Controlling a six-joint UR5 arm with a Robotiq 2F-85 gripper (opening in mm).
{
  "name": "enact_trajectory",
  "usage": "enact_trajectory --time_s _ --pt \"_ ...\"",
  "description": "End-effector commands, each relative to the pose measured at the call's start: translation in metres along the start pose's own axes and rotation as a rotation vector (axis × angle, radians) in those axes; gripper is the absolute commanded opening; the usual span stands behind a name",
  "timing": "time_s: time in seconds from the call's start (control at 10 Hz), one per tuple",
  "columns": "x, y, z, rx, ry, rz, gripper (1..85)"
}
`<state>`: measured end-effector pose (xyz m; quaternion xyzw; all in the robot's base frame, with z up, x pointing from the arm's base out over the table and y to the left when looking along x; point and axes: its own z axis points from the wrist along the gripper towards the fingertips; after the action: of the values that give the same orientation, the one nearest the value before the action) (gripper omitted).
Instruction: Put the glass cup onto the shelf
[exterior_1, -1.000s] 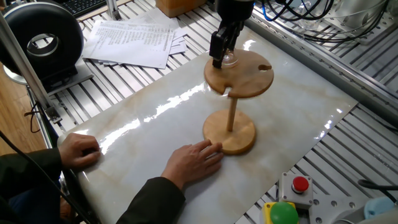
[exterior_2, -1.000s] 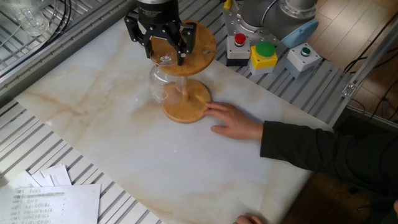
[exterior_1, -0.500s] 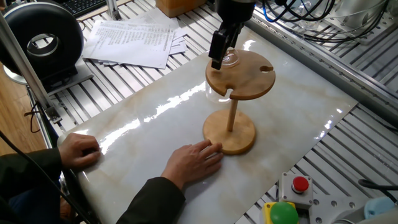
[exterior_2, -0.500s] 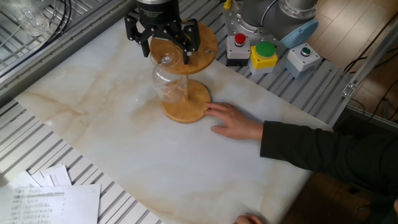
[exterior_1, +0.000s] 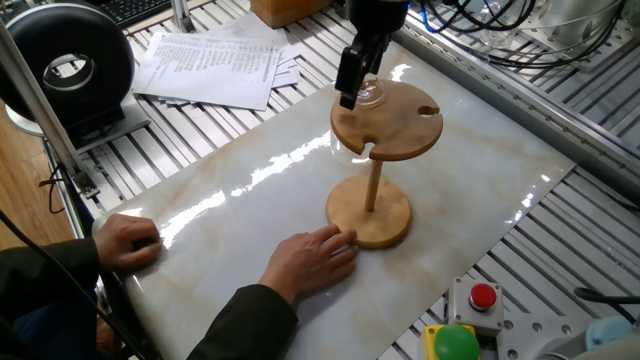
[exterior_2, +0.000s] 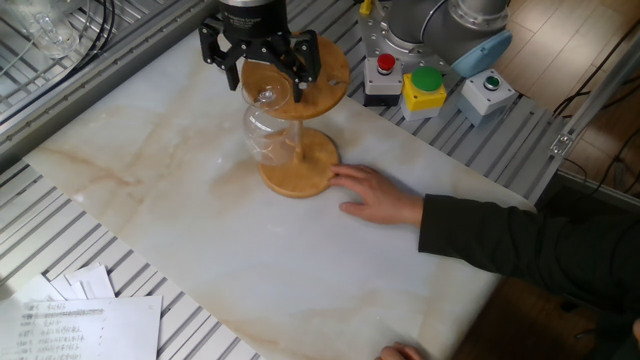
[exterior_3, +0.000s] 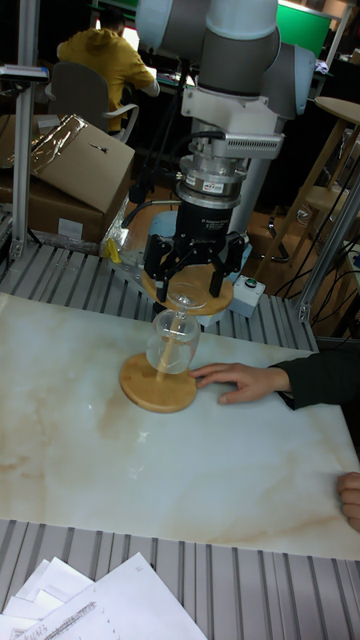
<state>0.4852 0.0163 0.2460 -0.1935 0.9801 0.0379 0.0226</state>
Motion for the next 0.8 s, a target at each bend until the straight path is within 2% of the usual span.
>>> enact_trajectory --time_s 0.0,0.1,0.2,0.3,0.4,0.5,0.6,0.7 --pt "-0.016 -0.004 -0.023 0.011 0.034 0.002 85.0" --pt "-0.032 -0.011 -0.030 0.021 0.029 0.020 75.7" --pt "-0.039 -0.015 -0.034 0.030 0.059 0.062 48.0" --pt "-0.047 -0.014 -0.039 0.029 0.084 0.107 26.0" --pt "-0.065 -0.009 -0.042 0.023 0.068 0.176 12.7" --pt "-0.083 0.001 -0.045 0.012 0.047 0.254 1.0" --pt "-0.089 0.005 -0.047 0.021 0.041 0.270 1.0" --pt "-0.094 0.001 -0.048 0.045 0.022 0.266 1.0"
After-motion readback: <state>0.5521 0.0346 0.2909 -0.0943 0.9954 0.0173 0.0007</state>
